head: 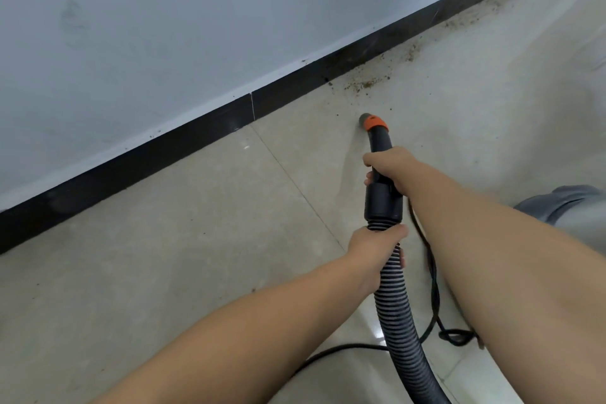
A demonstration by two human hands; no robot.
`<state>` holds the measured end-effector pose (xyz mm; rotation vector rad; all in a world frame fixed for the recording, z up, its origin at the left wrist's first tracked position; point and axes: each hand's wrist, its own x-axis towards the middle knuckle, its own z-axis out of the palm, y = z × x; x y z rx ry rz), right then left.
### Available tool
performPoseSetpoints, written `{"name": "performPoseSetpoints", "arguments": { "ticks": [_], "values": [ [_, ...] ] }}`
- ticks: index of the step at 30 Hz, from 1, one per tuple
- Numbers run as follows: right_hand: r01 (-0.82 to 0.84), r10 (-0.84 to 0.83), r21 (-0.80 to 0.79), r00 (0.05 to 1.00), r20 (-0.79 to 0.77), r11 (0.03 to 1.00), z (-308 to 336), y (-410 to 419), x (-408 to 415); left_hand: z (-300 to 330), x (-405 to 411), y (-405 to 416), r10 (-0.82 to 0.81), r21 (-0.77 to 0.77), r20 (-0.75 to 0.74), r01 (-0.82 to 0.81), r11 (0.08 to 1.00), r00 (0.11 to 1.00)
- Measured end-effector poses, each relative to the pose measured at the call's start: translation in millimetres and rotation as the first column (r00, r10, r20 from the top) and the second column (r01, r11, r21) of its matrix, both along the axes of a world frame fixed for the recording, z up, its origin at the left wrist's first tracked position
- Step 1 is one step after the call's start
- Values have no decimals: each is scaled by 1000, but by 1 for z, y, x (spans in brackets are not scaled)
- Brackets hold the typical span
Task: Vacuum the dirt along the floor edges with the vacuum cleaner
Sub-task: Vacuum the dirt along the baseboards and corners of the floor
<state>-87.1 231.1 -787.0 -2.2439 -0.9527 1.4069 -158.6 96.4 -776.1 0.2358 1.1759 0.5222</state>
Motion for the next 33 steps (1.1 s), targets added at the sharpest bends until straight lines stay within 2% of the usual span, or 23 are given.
{"name": "performPoseSetpoints", "arguments": {
  "ticks": [10,20,29,33],
  "values": [
    [-117,120,30,983,-141,993,2,28,-73,-9,-51,28,117,15,-85,-116,993,989],
    [25,-24,32,999,-44,999,-2,36,8,-10,5,40,-25,30,-37,26,999,999],
    [-116,120,42,985,-120,992,-6,56,-45,-15,-24,53,112,9,-62,-112,994,992],
    [-80,86,45,987,-136,996,-5,53,-36,-16,-20,53,77,21,-72,-76,997,994]
  ]
}}
